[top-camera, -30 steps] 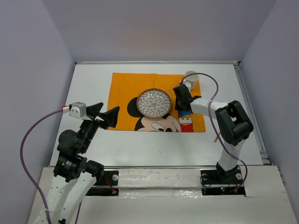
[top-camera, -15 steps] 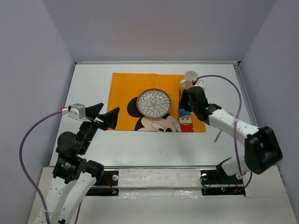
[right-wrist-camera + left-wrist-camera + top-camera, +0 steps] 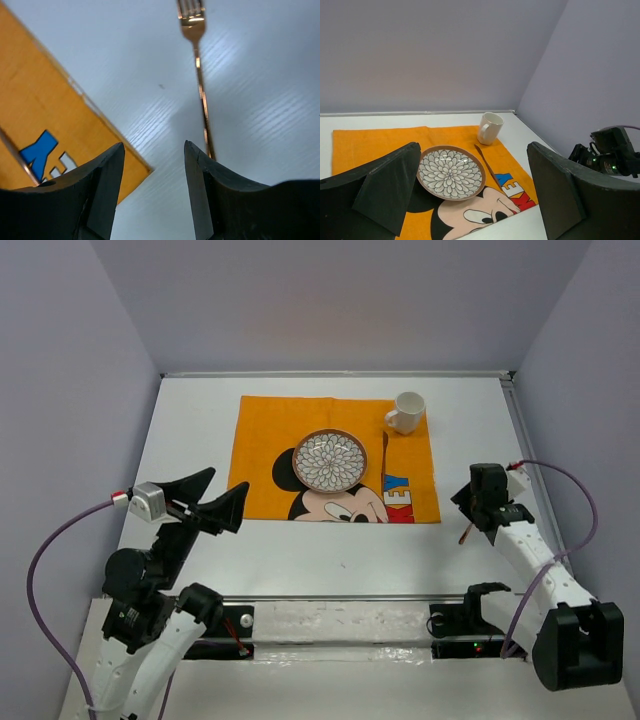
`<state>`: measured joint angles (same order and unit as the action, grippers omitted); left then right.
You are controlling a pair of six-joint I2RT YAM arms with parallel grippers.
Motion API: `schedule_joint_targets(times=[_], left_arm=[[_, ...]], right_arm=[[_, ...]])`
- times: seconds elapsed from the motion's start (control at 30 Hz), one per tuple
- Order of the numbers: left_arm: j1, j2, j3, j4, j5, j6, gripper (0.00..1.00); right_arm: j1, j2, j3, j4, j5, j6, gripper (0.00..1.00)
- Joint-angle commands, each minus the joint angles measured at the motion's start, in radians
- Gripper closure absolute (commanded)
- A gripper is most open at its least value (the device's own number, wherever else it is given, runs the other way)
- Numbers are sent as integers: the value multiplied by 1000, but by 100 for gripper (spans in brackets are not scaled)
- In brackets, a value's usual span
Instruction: Set the dinner table for one person
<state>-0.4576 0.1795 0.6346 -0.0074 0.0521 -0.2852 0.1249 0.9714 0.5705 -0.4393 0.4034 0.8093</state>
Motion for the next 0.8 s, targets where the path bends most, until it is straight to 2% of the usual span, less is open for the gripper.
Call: schedule_joint_targets(times=[0.0,0.1,0.2,0.37,0.47,0.63,0.77], left_arm=[[-12,-37,16,26,-12,18,1],[-26,-44,17,21,-20,20,1],[-36,-48,19,20,-23,21,1],[-59,-57,20,17,-29,24,1],[-69,-64,22,14,-40,30,1],[-93,-68,23,12,-34,32,1],[-112,-72,23,14,-34,34,1]], right_arm=[[-129,54,3,-58,-18,70,44],[-198,139,25,-15,-69,50,50],[-229,205,57,27,-57,28,57],[-284,302,88,53,-34,-36,57],[-318,348,97,86,-103,-90,57],[-318,431,143,93,-135,-145,58],[-318,481,167,97,-163,-170,62]])
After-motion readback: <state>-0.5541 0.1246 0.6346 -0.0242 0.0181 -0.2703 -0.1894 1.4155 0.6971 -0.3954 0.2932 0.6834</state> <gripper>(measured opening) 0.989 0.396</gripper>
